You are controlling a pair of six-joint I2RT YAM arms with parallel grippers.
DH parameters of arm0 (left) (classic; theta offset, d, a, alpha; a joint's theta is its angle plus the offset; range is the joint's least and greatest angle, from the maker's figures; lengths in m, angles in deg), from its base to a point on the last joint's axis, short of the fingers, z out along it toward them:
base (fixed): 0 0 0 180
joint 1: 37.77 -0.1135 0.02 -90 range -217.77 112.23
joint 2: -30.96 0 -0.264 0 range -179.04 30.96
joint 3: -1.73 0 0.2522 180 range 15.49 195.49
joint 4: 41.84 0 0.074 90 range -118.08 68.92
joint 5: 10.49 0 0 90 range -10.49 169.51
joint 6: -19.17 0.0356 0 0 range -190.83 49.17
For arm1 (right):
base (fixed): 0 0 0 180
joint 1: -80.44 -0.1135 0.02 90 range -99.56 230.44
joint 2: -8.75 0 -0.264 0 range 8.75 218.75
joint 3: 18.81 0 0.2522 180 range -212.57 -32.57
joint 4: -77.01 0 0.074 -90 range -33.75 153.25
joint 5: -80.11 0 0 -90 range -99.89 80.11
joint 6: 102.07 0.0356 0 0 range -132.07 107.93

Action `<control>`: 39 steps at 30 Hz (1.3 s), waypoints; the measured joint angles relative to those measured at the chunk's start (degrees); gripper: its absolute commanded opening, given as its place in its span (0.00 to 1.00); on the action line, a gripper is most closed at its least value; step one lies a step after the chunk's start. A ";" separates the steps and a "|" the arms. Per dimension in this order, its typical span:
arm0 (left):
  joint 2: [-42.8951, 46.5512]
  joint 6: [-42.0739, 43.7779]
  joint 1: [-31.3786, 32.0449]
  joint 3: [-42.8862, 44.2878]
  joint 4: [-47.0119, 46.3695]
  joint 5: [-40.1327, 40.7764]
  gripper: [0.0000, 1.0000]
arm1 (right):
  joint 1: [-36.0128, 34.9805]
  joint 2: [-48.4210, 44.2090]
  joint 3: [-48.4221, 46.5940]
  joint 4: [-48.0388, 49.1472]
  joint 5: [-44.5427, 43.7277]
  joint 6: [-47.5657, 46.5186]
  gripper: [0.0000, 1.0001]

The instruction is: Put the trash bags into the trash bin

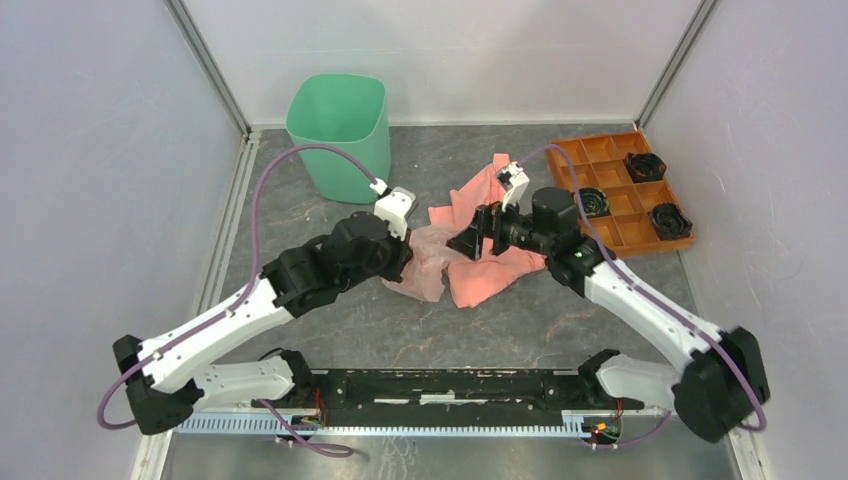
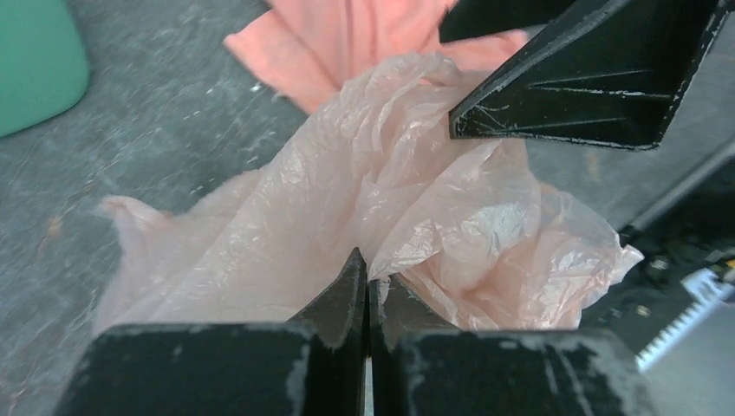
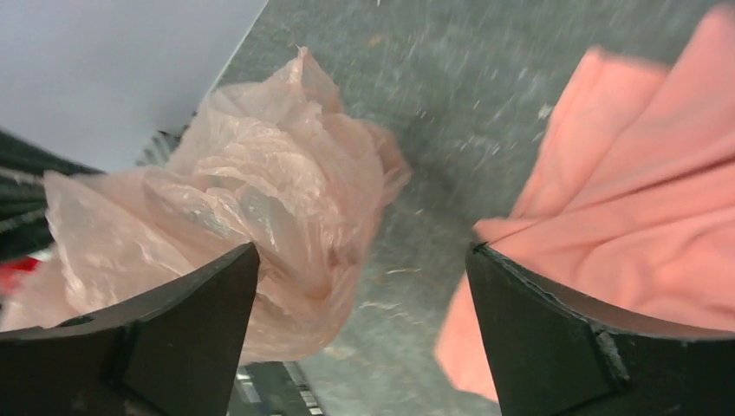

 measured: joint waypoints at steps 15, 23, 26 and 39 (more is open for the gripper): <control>13.35 8.09 -0.52 -12.31 -3.58 -14.45 0.02 | 5.07 -6.58 -4.55 -3.80 9.29 -15.37 0.98; 13.90 10.67 -0.52 -14.51 -6.78 -14.53 0.02 | 4.81 1.36 -0.22 0.81 19.78 -7.69 0.98; 13.81 10.86 -0.52 -14.86 -8.15 -14.67 0.02 | 4.59 1.51 2.16 2.27 21.40 -4.44 0.83; 6.25 11.06 -0.52 -14.73 -6.62 -15.96 0.03 | -0.33 1.92 2.27 10.82 17.90 -1.16 0.00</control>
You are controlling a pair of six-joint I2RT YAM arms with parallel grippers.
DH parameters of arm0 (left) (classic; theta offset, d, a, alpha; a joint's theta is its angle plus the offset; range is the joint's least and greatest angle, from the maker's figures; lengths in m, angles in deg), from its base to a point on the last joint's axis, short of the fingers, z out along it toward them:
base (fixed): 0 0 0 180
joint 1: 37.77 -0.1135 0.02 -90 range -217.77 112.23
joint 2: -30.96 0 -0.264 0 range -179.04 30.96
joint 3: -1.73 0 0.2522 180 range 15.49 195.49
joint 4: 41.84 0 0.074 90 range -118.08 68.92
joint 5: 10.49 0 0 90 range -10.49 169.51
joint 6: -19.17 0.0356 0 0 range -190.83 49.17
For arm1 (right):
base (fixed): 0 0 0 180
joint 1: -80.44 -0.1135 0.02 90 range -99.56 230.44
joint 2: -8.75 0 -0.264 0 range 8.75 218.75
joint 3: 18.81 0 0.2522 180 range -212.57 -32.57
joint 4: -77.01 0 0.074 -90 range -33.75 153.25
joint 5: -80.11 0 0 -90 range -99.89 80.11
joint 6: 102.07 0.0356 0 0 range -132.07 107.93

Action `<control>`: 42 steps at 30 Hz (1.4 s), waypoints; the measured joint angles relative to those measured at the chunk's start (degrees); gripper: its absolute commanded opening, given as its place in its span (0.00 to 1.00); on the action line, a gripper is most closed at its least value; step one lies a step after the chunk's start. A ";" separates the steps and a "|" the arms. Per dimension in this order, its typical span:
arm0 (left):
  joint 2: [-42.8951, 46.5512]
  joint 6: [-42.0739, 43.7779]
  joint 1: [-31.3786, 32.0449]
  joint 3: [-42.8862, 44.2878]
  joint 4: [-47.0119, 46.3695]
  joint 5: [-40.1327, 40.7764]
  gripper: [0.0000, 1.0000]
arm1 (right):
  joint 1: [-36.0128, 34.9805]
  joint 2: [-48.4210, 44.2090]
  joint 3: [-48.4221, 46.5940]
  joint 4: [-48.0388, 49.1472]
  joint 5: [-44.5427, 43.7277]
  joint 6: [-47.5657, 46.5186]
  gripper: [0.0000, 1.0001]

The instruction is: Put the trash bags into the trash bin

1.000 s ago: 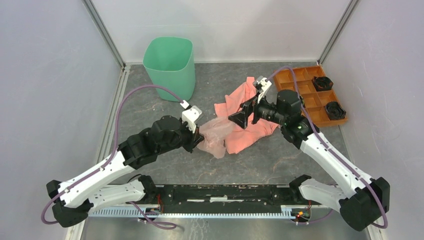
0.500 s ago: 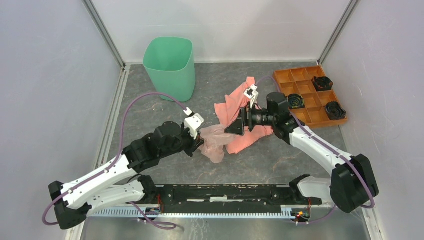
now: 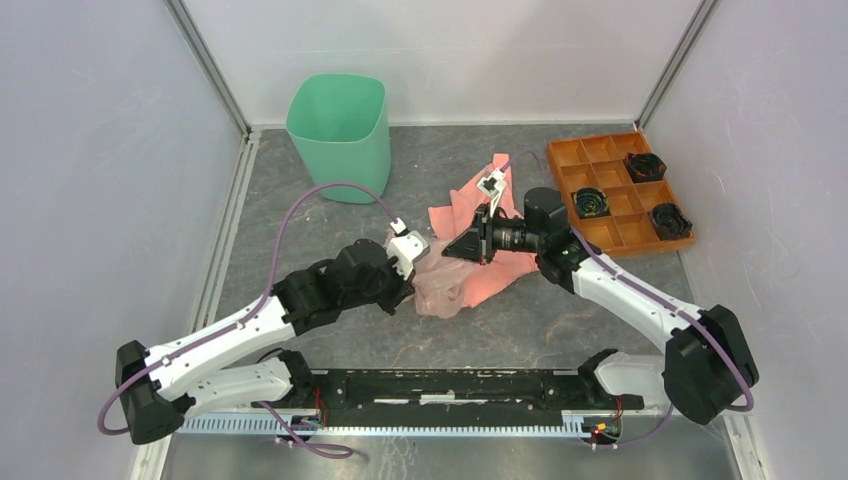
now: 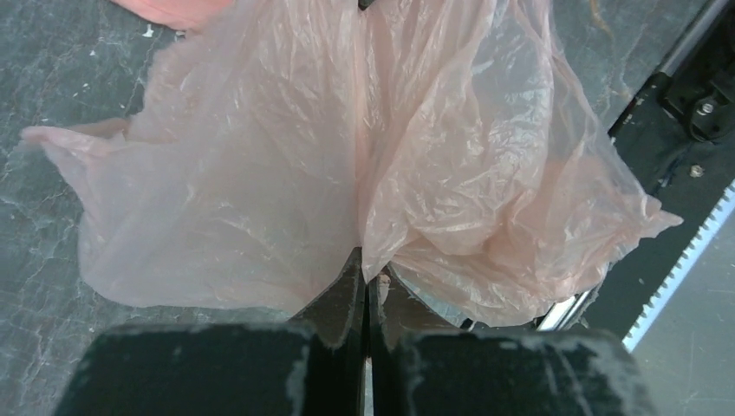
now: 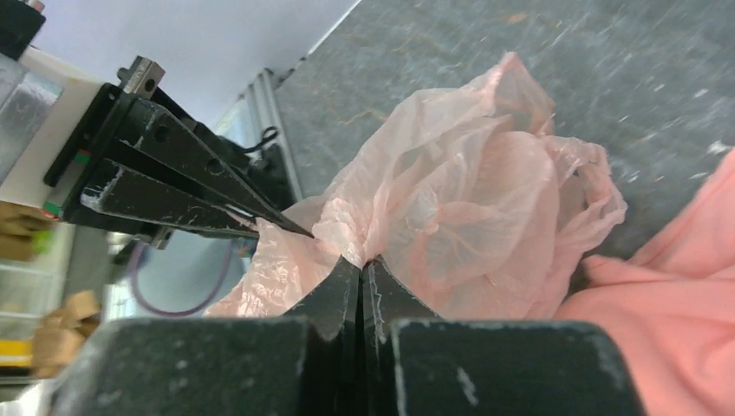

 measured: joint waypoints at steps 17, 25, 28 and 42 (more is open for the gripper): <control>6.88 -13.94 -0.07 8.04 8.00 5.16 0.87 | -3.96 5.81 -1.70 5.75 -4.55 -8.68 0.18; 10.67 -25.38 -0.11 5.77 5.14 8.96 0.93 | -4.04 6.93 -1.92 9.16 -2.93 -5.81 0.59; 9.29 -27.12 -0.11 4.50 4.04 9.40 0.88 | -4.50 8.74 -0.72 18.43 -0.22 3.45 0.74; 8.55 -35.26 -0.39 -2.78 -1.27 16.17 1.00 | -5.31 -0.50 -3.74 5.03 -7.08 -0.11 0.91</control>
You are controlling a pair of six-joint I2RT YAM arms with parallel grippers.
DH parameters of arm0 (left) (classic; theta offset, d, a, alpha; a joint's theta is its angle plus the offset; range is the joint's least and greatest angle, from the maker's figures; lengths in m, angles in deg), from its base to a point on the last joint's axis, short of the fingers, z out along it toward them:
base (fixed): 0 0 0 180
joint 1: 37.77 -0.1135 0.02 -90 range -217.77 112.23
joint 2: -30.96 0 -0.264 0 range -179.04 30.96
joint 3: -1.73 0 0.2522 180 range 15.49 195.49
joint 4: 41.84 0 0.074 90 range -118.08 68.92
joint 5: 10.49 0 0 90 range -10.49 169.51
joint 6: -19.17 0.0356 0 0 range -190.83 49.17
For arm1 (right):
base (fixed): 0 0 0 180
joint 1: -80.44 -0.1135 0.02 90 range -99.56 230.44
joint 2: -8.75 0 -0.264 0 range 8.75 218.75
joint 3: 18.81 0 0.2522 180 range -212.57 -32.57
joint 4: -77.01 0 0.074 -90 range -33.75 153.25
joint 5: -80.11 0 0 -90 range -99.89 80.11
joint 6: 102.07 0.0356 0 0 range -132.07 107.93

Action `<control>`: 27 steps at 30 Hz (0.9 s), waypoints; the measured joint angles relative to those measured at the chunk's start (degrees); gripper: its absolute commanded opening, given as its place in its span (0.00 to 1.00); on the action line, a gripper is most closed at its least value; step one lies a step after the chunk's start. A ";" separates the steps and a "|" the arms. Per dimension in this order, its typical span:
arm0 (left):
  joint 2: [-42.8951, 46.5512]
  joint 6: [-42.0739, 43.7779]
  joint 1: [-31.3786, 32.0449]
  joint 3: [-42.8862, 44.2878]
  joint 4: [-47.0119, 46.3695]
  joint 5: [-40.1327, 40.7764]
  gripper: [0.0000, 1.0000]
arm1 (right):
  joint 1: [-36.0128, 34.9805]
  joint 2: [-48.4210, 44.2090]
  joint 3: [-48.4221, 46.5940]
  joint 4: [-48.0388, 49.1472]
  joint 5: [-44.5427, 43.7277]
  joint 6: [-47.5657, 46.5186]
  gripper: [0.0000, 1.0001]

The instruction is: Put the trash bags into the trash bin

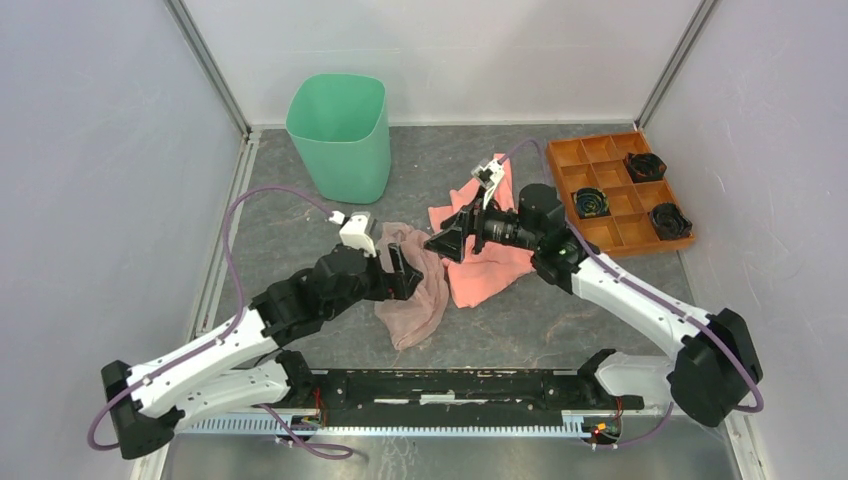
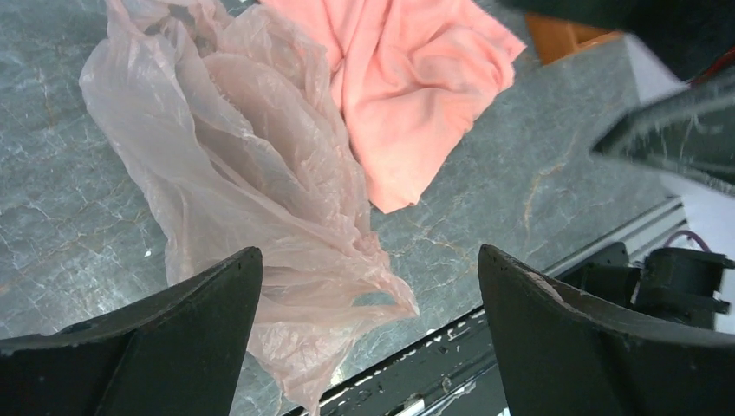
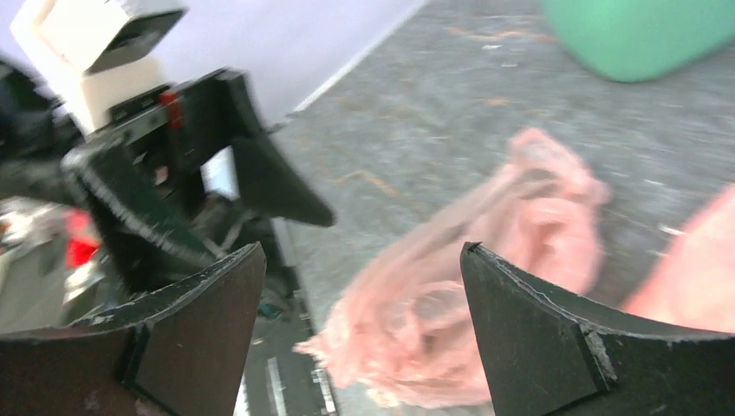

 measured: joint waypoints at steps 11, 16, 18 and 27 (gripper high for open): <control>-11.80 -3.58 -0.11 0.02 2.25 2.03 0.51 | -0.22 3.76 -2.84 -20.63 -16.06 -14.19 0.90; -7.17 -4.61 -0.11 -4.87 0.35 1.70 0.27 | -5.25 9.29 -2.75 -20.59 -15.54 -13.00 0.89; -4.20 -5.38 -0.11 -7.74 -0.72 1.16 0.18 | -7.69 10.34 -2.75 -20.28 -15.54 -12.52 0.89; 8.61 -7.04 -0.11 -18.21 -7.30 -1.05 0.02 | -14.05 11.10 -0.72 -15.04 -16.65 -12.17 0.89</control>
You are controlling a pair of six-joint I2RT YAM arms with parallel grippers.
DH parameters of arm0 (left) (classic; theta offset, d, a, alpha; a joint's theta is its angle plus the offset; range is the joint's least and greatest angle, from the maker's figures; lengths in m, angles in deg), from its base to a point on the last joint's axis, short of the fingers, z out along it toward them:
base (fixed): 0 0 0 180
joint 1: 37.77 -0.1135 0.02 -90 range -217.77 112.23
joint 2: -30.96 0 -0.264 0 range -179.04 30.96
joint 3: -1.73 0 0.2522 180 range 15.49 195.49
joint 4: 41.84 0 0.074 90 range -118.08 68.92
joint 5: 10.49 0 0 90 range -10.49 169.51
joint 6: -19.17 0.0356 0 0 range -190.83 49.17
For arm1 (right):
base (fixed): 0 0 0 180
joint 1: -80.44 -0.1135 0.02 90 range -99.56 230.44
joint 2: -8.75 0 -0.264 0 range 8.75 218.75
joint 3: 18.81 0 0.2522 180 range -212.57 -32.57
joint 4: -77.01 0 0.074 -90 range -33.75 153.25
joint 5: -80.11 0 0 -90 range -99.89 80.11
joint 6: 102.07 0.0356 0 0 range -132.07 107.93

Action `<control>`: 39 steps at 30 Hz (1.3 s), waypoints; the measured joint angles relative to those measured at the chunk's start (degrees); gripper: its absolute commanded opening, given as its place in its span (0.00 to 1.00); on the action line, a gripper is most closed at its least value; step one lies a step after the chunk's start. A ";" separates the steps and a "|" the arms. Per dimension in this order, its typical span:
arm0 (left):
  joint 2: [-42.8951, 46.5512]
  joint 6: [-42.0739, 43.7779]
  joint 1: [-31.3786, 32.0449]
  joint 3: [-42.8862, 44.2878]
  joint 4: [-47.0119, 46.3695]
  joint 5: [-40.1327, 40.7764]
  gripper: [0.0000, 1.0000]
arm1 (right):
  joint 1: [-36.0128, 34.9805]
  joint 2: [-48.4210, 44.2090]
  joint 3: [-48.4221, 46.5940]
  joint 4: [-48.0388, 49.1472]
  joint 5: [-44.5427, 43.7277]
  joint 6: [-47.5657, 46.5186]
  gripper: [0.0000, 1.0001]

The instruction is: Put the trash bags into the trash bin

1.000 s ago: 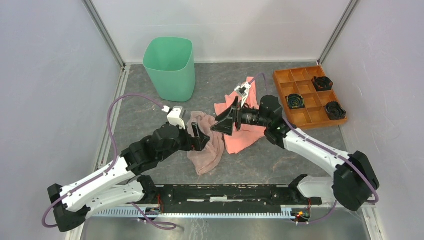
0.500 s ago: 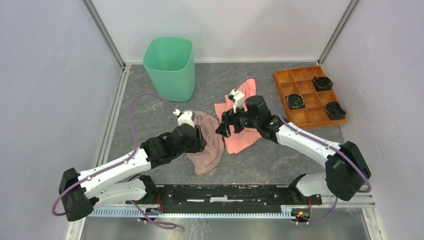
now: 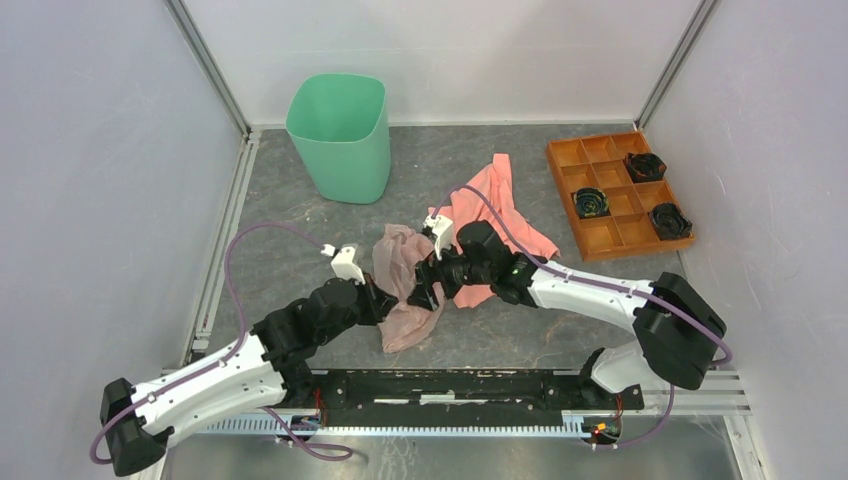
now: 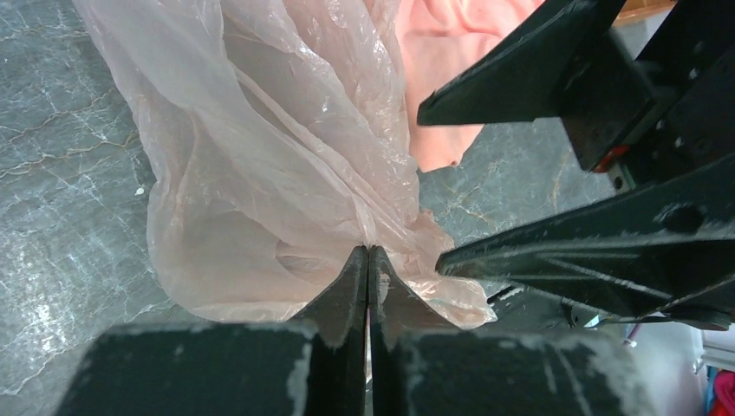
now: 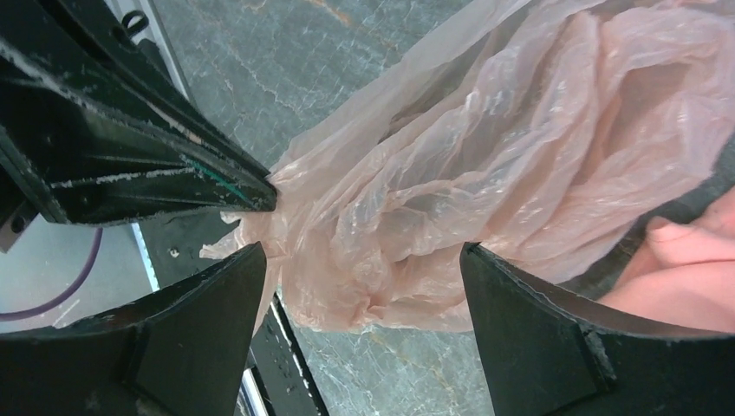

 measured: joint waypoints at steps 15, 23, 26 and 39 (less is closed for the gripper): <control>20.11 0.02 0.00 -9.40 -5.31 0.63 0.02 | -1.84 -8.55 13.18 10.78 -0.98 0.87 0.95; 28.06 0.02 -0.09 -13.49 -7.63 0.55 0.02 | -3.96 -9.35 11.26 8.17 -4.33 -6.73 0.91; 29.29 0.02 -0.09 -13.73 -8.07 0.42 0.02 | -7.98 -6.03 8.55 5.84 -8.09 -9.75 0.84; 31.82 0.07 -0.09 -11.17 -3.72 3.10 0.02 | -0.57 -5.29 5.77 6.36 -12.79 -2.71 0.00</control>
